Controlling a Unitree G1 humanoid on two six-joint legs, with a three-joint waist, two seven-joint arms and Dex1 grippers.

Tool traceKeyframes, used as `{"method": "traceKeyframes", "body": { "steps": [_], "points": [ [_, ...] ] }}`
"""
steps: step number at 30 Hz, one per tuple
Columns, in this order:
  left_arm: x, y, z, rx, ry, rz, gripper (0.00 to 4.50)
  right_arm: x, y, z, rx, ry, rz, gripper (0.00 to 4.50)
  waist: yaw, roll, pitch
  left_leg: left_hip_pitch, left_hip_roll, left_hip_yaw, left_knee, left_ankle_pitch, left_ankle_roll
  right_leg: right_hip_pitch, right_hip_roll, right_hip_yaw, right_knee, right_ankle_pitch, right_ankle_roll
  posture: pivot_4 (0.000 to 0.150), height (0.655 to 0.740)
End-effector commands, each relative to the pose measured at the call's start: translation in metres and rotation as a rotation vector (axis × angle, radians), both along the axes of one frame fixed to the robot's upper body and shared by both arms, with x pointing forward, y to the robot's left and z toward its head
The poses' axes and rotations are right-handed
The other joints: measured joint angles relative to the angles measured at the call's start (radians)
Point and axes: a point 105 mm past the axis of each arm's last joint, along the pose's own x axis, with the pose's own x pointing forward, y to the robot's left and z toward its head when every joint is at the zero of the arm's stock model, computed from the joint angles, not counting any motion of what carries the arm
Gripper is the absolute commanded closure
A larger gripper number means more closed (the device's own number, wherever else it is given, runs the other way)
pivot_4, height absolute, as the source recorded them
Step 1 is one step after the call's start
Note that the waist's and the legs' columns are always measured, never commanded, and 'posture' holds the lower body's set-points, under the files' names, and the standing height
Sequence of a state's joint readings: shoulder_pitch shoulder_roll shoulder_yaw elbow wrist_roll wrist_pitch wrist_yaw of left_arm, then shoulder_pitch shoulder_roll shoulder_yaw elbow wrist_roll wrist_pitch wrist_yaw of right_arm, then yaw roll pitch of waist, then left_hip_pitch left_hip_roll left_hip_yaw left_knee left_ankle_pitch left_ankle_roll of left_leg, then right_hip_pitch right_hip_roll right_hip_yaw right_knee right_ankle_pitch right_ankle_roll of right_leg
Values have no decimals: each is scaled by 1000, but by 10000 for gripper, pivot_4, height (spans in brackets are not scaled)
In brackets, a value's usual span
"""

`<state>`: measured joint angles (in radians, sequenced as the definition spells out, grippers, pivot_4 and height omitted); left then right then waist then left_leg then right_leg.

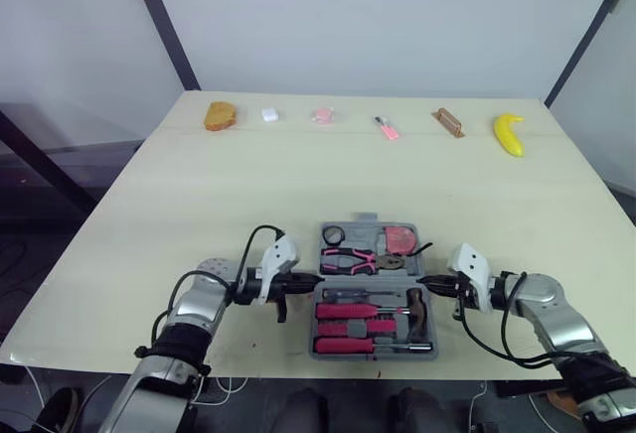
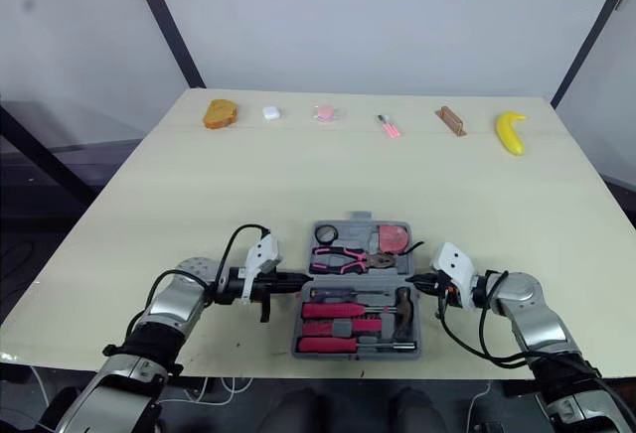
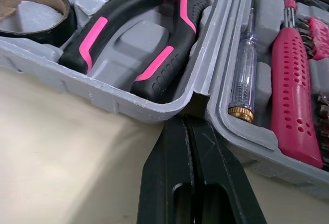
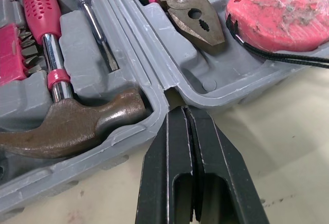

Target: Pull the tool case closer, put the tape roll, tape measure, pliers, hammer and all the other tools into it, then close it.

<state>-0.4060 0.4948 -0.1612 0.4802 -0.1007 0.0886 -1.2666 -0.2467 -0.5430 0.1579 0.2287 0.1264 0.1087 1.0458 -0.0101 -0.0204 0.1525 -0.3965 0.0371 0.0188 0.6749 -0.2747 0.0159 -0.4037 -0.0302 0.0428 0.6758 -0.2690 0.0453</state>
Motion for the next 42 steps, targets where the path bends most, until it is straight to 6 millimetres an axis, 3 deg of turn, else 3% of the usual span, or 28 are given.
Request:
{"method": "traceKeyframes", "body": {
  "steps": [1, 11, 42],
  "points": [
    [-20, -15, -13, 9, 70, -103, 44607, -10, 12, 3, 30, 16, 69, 45000, 0, 0, 0, 0, 0, 0, 0, 0, 0, 0, 0, 0, 0, 0, 0, 1500, 7400],
    [-26, -10, -16, 27, 83, -107, 44607, -23, 16, -1, 41, 79, 103, 45000, -2, 0, 0, 0, 0, 0, 0, 0, 0, 0, 0, 0, 0, 0, 0, 1500, 7400],
    [-28, 5, -19, 57, 87, -68, 44607, -24, 23, -3, 51, 88, 122, 45000, -6, 1, -1, 1, 1, 0, 0, 0, 0, 0, 1, 1, 1, 0, 0, 1500, 7400]
  ]
}}
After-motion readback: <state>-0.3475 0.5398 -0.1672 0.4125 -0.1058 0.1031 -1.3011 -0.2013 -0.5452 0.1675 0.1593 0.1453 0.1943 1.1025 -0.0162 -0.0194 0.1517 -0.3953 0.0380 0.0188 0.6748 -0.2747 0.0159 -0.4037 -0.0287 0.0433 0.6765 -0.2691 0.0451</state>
